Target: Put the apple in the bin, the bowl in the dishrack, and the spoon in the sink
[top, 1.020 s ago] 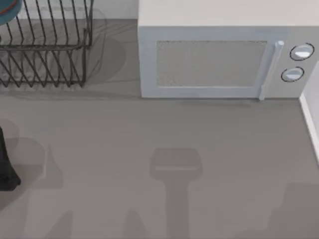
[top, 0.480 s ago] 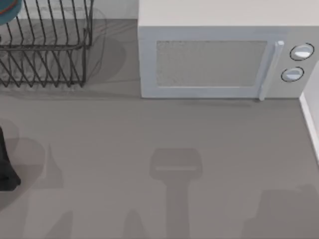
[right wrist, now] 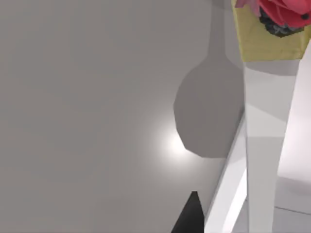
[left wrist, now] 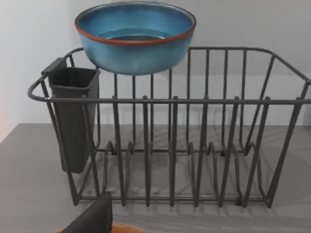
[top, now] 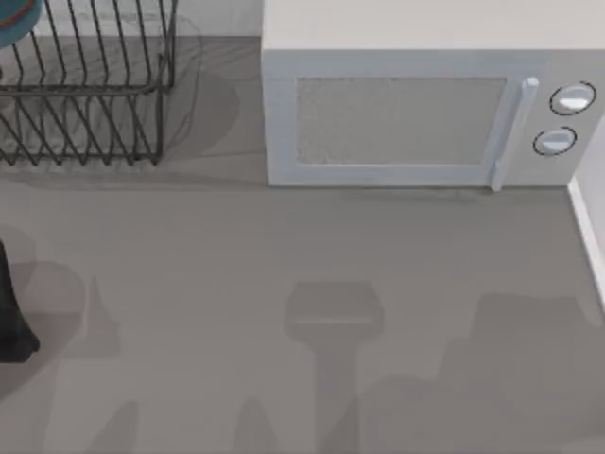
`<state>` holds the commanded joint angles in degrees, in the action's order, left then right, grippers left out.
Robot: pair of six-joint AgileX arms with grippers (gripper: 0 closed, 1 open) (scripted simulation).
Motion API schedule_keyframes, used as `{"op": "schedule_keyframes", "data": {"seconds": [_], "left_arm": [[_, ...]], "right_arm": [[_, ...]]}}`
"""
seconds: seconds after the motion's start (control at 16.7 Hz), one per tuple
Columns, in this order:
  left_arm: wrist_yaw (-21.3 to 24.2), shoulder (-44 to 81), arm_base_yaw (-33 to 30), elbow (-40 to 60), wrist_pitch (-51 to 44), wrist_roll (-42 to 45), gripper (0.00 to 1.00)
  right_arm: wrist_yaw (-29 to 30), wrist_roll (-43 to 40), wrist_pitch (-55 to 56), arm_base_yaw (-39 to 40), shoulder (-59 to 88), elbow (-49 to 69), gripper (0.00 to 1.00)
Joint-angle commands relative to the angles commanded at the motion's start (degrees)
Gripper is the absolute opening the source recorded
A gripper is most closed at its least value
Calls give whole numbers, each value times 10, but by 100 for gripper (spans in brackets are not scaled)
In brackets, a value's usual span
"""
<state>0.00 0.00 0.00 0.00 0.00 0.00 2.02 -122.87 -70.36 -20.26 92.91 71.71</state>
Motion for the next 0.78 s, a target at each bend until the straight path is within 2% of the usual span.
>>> {"op": "schedule_keyframes", "data": {"seconds": [0.78], "left_arm": [[0,0,0,0,0,0,100]], "right_arm": [[6,85,-214,83,481,705,0]]}}
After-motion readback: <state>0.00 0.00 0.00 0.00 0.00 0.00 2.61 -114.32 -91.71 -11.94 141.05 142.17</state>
